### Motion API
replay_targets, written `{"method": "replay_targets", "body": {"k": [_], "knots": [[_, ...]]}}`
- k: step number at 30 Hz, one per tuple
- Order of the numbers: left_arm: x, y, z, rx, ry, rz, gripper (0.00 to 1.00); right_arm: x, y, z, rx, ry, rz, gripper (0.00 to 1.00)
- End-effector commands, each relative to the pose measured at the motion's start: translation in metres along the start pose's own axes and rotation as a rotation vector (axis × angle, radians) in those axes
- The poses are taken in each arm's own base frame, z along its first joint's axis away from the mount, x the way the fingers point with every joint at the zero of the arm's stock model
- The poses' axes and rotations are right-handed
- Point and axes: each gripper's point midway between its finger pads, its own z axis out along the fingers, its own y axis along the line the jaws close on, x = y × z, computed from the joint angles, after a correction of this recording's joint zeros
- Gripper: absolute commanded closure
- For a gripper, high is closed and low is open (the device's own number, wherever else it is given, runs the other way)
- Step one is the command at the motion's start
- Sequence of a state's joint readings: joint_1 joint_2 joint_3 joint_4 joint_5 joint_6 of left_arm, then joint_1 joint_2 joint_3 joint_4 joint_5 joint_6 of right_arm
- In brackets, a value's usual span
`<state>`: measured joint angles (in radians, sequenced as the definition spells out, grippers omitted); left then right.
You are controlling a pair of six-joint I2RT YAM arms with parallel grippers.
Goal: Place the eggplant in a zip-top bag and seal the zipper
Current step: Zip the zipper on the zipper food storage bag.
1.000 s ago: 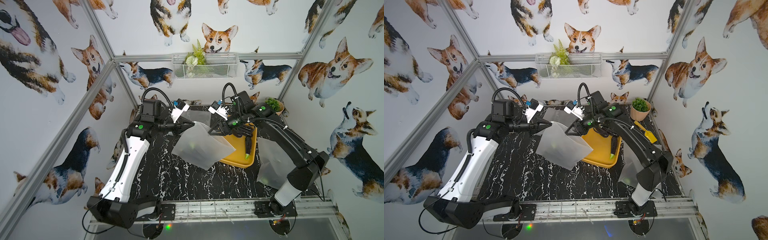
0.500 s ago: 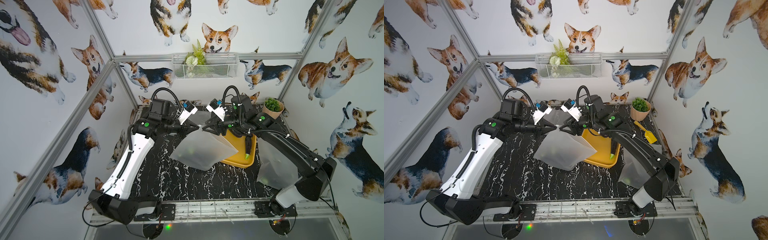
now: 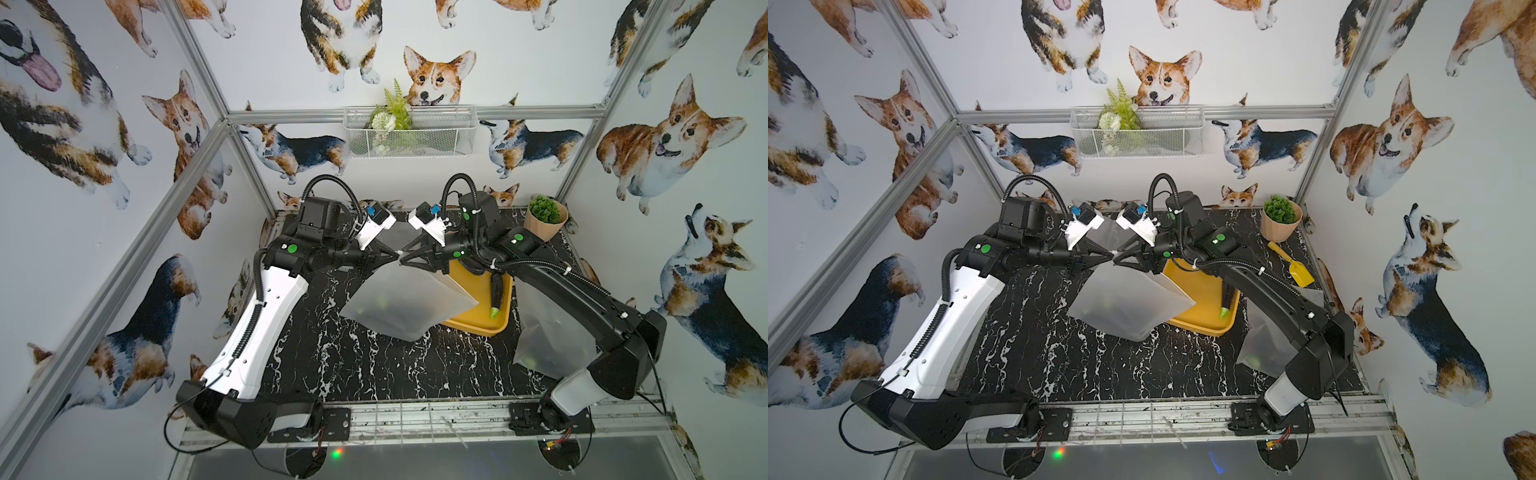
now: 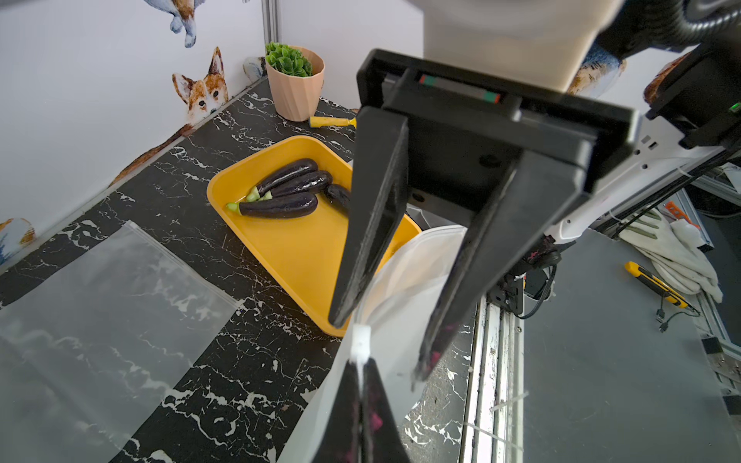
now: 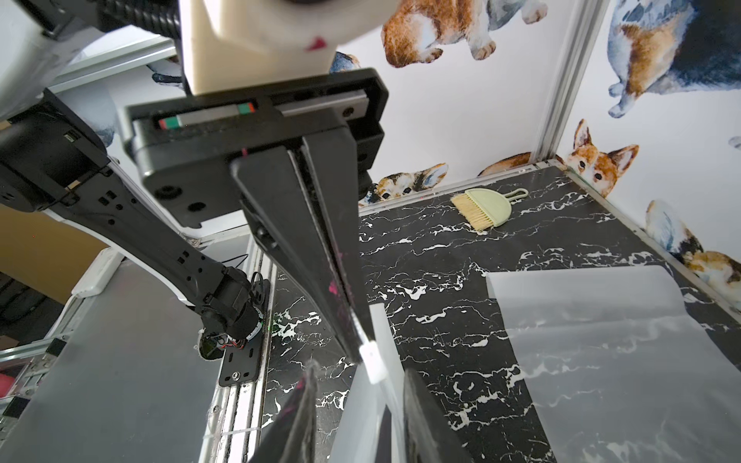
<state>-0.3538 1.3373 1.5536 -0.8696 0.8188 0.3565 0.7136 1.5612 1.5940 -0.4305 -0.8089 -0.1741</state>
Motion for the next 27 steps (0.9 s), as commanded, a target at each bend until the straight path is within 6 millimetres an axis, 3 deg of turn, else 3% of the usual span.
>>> {"method": "replay_targets", "body": {"k": [1,7,12,16,24,27], "knots": [[-0.001,-0.011,0.0,0.056,-0.005,0.028,1.0,-0.009,0.009,0.001,-0.05,-0.025,-0.083,0.62],[-0.003,-0.012,0.001,0.067,0.0,0.031,1.0,-0.008,0.011,0.002,-0.073,-0.023,-0.121,0.64],[-0.004,-0.01,0.0,0.053,0.004,0.033,1.0,-0.005,0.013,0.004,-0.092,-0.002,-0.123,0.81],[-0.003,-0.008,0.001,0.041,0.011,0.028,1.0,0.0,0.016,0.0,-0.1,-0.001,-0.125,0.86],[-0.002,-0.007,0.002,0.047,0.01,0.024,1.0,0.002,0.024,-0.01,-0.144,-0.018,-0.124,0.88],[-0.002,-0.008,0.003,0.054,0.011,0.022,1.0,-0.001,0.029,-0.014,-0.18,-0.034,-0.121,0.8]]}}
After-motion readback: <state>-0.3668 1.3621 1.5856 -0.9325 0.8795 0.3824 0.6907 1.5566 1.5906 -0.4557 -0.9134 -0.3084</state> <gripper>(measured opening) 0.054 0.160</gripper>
